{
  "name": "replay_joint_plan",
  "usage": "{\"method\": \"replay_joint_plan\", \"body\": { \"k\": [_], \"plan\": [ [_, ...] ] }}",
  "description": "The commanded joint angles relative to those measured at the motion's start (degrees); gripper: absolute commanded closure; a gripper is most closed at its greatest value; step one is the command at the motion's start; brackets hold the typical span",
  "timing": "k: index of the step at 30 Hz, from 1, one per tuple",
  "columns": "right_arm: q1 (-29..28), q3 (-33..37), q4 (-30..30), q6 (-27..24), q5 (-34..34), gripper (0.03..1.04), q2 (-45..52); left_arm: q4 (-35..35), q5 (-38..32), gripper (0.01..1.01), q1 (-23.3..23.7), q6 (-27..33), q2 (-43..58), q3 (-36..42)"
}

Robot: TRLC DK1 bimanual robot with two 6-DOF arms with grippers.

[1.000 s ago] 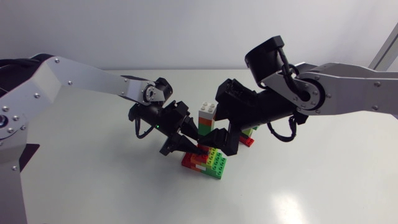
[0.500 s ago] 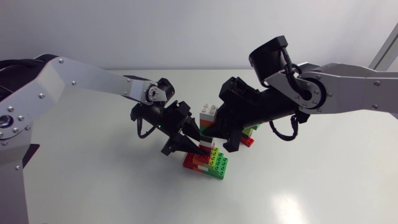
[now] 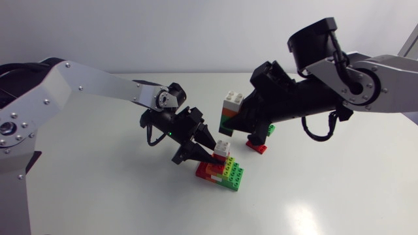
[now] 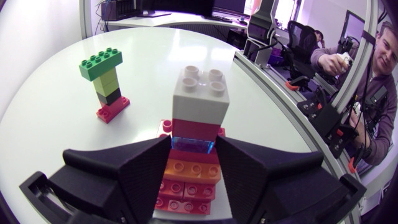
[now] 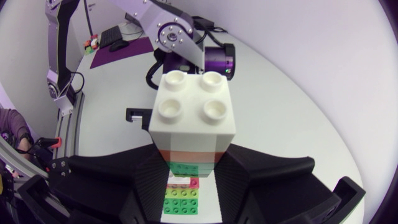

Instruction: Disassemble duplo

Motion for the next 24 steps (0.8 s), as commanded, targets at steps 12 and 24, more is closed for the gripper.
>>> {"method": "replay_joint_plan", "body": {
  "k": [12,24],
  "plan": [
    [-26.6,-12.5,15.3,2.2,-0.4,0.82,-6.9,0.0,-2.1,0.513,1.1,0.3,1.8,-1.9],
    [-28.9,-22.7,32.0,0.1,9.1,0.82,4.4,0.0,-3.0,0.513,1.8,-0.8,-0.2,-2.6]
  ]
}}
